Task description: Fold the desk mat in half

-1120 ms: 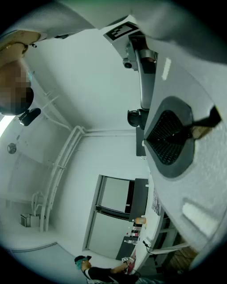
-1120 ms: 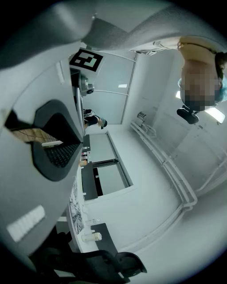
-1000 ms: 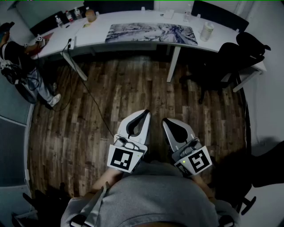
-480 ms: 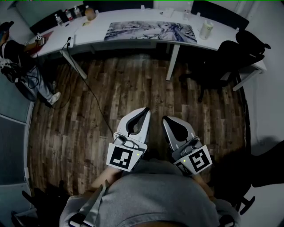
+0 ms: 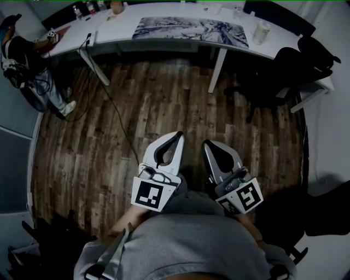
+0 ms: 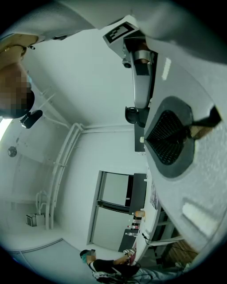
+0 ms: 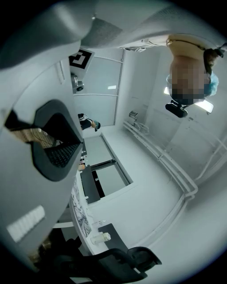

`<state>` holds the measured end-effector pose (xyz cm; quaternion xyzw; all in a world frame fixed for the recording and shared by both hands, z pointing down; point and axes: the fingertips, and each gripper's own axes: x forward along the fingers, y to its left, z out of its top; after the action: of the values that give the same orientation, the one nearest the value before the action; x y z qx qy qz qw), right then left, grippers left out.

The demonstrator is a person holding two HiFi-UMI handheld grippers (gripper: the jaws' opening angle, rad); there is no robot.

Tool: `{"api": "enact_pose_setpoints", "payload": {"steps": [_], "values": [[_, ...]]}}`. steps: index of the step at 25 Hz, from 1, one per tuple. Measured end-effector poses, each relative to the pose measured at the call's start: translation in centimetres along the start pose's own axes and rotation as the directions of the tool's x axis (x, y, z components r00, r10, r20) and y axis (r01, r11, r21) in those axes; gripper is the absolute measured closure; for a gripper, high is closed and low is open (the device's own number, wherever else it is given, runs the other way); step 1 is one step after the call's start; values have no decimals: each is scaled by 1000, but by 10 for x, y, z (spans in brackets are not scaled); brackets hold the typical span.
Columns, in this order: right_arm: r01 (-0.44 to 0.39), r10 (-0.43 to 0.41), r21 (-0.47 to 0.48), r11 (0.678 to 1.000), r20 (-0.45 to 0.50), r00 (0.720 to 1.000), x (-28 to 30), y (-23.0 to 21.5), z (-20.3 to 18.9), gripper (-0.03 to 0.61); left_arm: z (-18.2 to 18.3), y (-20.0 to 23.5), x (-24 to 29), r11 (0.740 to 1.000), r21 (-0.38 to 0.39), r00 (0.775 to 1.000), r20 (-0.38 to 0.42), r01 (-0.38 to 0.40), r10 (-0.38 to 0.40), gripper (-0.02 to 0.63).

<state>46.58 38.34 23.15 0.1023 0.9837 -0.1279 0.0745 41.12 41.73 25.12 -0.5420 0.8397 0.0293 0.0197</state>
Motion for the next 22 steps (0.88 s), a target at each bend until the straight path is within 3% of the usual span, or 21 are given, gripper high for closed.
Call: {"api": "enact_pose_setpoints", "payload": {"steps": [8,14,22], "values": [[-49,48,-41,998,-17,999,16,7,-7,578,-5,18,1,999,-8,999,1,-34,34,615],[-22,21,-64,998,-7,1000,36,-24,-2,578,-7,28,34,1000,-11,1000,15,0,0,615],[13,-13,-91,996,2,1000,91,-76,3,578,-6,75,101,999,-13,999,32,31,-31,615]]}}
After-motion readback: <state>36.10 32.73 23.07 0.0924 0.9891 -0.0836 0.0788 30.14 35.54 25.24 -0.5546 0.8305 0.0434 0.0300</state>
